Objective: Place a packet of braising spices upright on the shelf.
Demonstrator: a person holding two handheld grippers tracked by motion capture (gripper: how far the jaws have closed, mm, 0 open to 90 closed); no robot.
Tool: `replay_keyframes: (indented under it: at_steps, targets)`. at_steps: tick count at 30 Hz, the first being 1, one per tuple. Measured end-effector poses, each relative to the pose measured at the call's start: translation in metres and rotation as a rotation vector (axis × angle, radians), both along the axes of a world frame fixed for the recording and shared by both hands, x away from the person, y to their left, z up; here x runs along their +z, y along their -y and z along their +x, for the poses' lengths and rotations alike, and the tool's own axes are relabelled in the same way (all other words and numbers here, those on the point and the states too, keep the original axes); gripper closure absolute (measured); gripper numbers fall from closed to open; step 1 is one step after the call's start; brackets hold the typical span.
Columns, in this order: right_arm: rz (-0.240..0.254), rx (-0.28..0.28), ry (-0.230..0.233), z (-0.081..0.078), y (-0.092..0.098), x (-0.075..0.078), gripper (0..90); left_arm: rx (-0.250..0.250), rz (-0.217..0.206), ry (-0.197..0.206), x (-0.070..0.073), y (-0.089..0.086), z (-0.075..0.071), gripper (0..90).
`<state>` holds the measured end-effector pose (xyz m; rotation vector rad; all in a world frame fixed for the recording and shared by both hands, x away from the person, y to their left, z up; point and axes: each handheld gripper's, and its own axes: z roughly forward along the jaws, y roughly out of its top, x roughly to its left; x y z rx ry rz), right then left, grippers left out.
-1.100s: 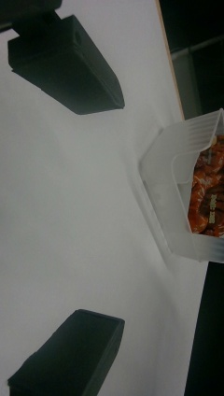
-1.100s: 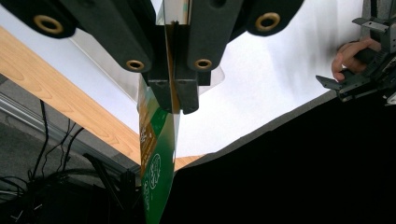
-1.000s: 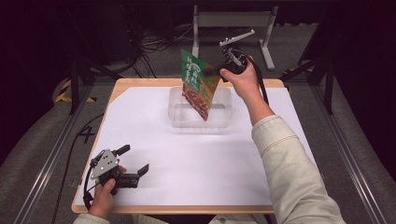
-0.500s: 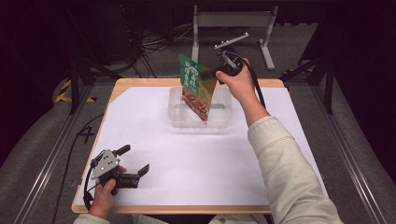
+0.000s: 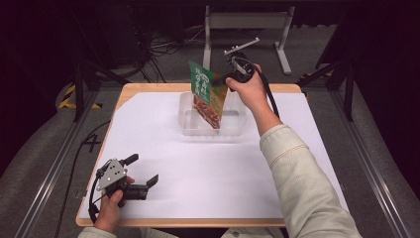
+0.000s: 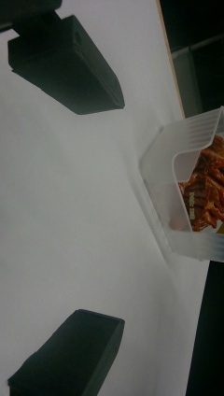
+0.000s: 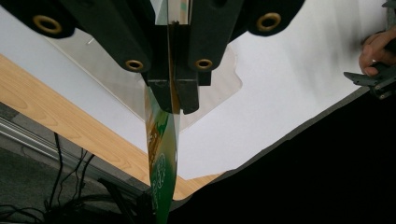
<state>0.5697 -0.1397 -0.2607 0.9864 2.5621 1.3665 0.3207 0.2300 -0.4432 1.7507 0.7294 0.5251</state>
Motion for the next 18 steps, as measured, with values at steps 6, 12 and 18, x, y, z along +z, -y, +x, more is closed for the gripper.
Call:
replay_keyframes:
  at_steps: [6, 12, 18]
  targets:
    - [0.0, -0.018, -0.009, 0.001, 0.0056, -0.0048, 89.1, -0.001, -0.001, 0.001, -0.0002, 0.0005, 0.0002, 0.8]
    - [0.005, -0.023, -0.011, 0.0003, 0.0091, -0.0058, 85.2, -0.001, 0.003, -0.003, -0.0003, 0.001, 0.0003, 0.8]
    - [0.022, -0.026, 0.031, -0.0034, 0.0098, -0.0024, 70.5, -0.002, 0.008, -0.005, -0.0004, 0.0011, 0.0006, 0.8]
